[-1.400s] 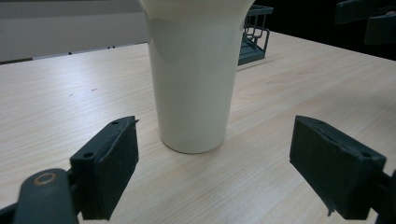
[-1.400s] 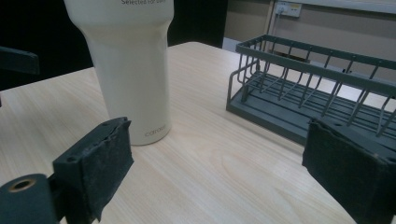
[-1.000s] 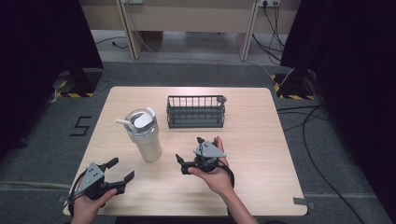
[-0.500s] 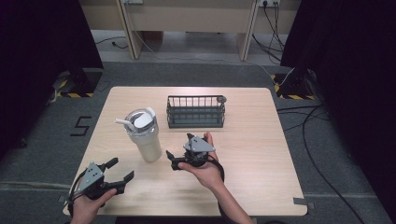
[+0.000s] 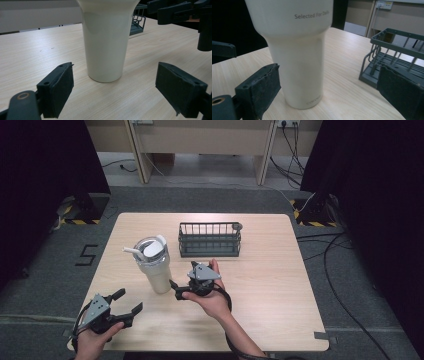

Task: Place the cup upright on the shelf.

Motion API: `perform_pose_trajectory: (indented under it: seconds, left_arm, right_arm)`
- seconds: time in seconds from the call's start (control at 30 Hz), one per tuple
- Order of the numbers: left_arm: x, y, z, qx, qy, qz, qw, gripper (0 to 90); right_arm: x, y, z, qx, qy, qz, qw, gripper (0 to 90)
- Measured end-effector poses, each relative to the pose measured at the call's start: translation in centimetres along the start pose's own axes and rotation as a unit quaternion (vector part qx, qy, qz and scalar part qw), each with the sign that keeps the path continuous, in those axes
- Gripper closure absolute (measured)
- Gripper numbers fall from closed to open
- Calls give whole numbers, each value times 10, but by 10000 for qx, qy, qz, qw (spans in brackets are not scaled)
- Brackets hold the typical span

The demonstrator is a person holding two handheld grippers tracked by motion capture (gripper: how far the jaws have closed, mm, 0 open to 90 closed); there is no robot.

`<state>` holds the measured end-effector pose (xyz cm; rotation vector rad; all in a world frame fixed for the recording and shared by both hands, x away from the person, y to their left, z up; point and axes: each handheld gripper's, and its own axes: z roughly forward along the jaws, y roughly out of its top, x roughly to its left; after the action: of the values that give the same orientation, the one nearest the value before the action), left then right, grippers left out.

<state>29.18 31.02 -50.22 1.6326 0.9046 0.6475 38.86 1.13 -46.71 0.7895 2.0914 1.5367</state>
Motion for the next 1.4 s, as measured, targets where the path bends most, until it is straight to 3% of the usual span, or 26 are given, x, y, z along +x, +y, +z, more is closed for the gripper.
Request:
perform_pose_trajectory:
  seconds: [0.23,0.47,0.9,1.4]
  left_arm:
    - [0,0,-1,-7,6,-2,10000,145]
    - [1,0,-1,0,-5,-11,10000,144]
    - [1,0,0,11,-21,-17,10000,144]
    - [1,-1,0,18,-67,-73,9999,145]
  right_arm:
    - [14,4,16,-54,202,-12,9998,61]
    - [22,3,32,-62,250,0,9997,65]
    - [24,4,58,-98,266,-132,9995,47]
    - [26,2,83,-174,447,-166,9987,13]
